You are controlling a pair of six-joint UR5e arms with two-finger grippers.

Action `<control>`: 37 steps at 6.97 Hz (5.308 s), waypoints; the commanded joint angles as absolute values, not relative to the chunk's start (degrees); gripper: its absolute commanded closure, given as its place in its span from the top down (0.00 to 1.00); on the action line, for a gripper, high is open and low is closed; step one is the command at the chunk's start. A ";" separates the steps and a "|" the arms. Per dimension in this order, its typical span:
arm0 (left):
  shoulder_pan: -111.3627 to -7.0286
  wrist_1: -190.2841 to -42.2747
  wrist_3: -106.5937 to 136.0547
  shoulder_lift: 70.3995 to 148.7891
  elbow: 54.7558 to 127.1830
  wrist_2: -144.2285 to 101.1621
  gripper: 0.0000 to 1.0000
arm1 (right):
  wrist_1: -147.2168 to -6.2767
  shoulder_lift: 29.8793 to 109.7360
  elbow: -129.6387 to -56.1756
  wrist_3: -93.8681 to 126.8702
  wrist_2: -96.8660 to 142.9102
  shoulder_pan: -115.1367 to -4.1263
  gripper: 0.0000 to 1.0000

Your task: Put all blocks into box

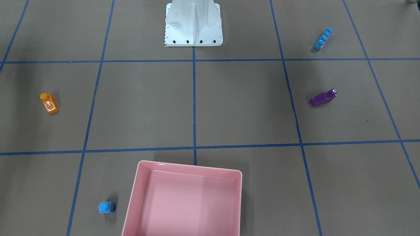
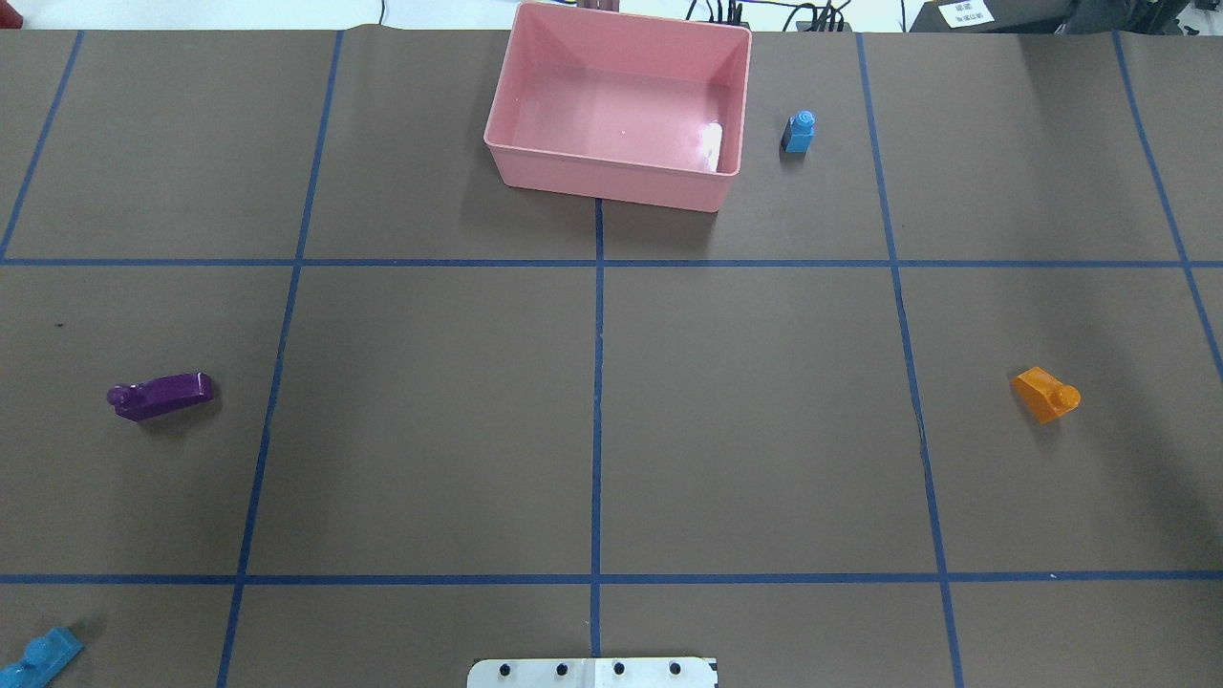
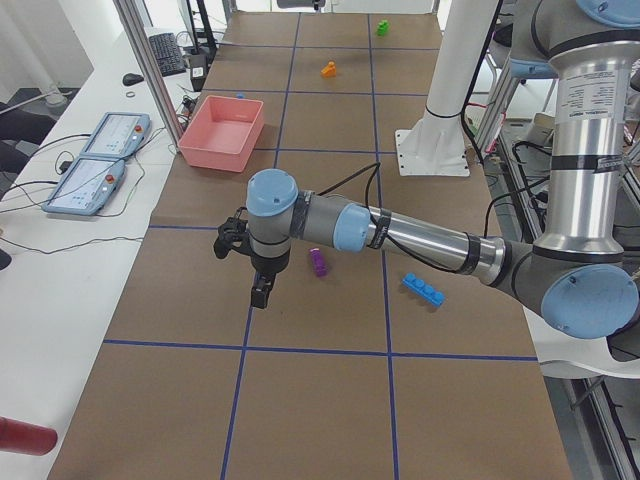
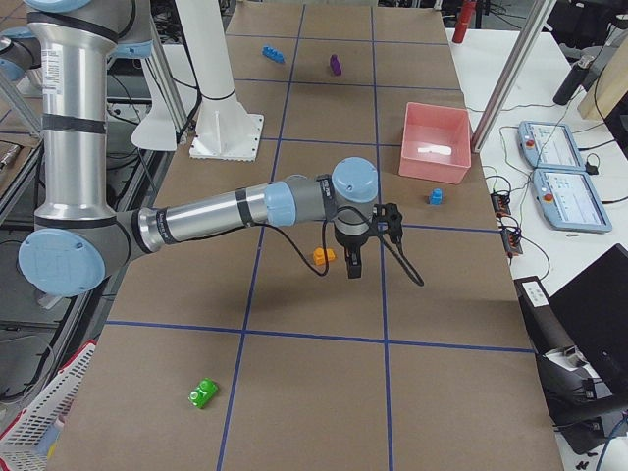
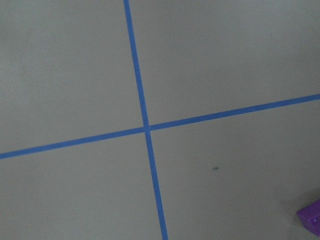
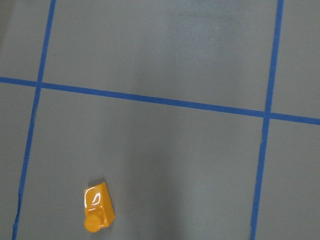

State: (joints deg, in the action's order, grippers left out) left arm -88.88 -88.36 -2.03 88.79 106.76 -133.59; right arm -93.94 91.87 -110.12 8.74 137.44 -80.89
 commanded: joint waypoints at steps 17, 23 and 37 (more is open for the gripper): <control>-88.68 -88.68 8.17 89.55 109.85 -145.02 0.99 | -70.22 95.71 -104.57 24.87 123.75 -50.88 0.00; -64.27 -89.12 8.26 87.28 120.68 -129.55 0.99 | -71.37 87.75 -109.69 38.25 140.01 -69.52 0.00; -46.50 -105.64 10.81 91.23 101.16 -120.59 0.99 | -90.09 47.29 -97.48 88.24 119.53 -54.76 0.00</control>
